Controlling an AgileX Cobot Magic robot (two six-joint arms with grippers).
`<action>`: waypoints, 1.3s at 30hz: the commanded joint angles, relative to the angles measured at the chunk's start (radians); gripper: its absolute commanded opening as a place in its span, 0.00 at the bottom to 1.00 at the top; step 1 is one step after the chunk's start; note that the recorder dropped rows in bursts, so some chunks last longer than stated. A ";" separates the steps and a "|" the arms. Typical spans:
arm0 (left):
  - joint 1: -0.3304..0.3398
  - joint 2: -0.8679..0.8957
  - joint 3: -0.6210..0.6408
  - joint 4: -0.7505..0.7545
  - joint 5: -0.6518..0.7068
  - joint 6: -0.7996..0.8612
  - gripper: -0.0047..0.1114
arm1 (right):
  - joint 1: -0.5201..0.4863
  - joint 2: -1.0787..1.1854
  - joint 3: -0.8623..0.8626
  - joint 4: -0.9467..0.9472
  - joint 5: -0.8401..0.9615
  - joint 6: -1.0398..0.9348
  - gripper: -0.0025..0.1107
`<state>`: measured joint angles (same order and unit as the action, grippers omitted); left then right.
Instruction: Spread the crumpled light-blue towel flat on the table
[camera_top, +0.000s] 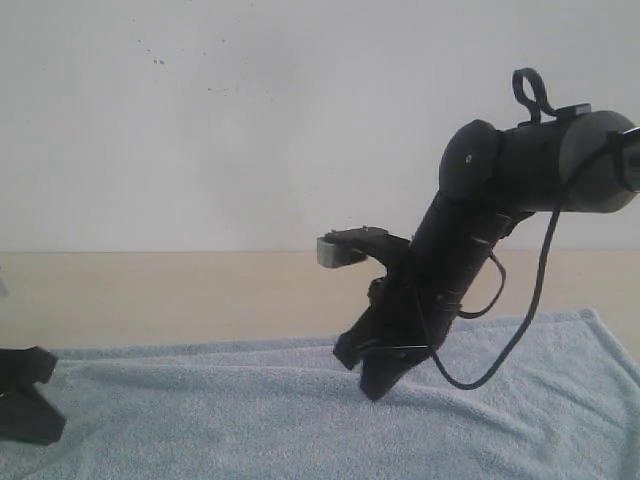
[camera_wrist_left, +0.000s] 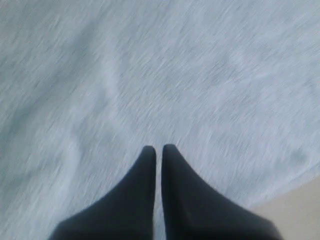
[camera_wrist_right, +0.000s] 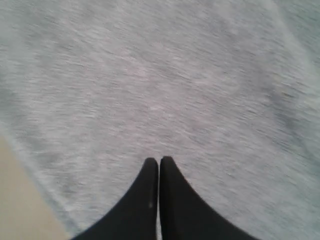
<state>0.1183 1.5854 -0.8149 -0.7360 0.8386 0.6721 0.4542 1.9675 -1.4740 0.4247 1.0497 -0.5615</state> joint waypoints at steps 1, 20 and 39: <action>0.000 0.099 0.003 -0.352 -0.134 0.400 0.07 | -0.012 -0.003 0.031 -0.450 -0.143 0.364 0.02; -0.022 0.214 -0.056 -0.590 -0.428 0.696 0.07 | -0.288 0.097 0.042 -0.181 -0.451 0.139 0.02; -0.022 0.448 -0.186 -0.716 -0.428 0.901 0.07 | -0.286 0.259 0.026 -0.181 -0.641 0.207 0.02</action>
<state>0.1037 2.0066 -0.9965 -1.4101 0.4169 1.5168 0.1713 2.2056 -1.4483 0.2459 0.4264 -0.3590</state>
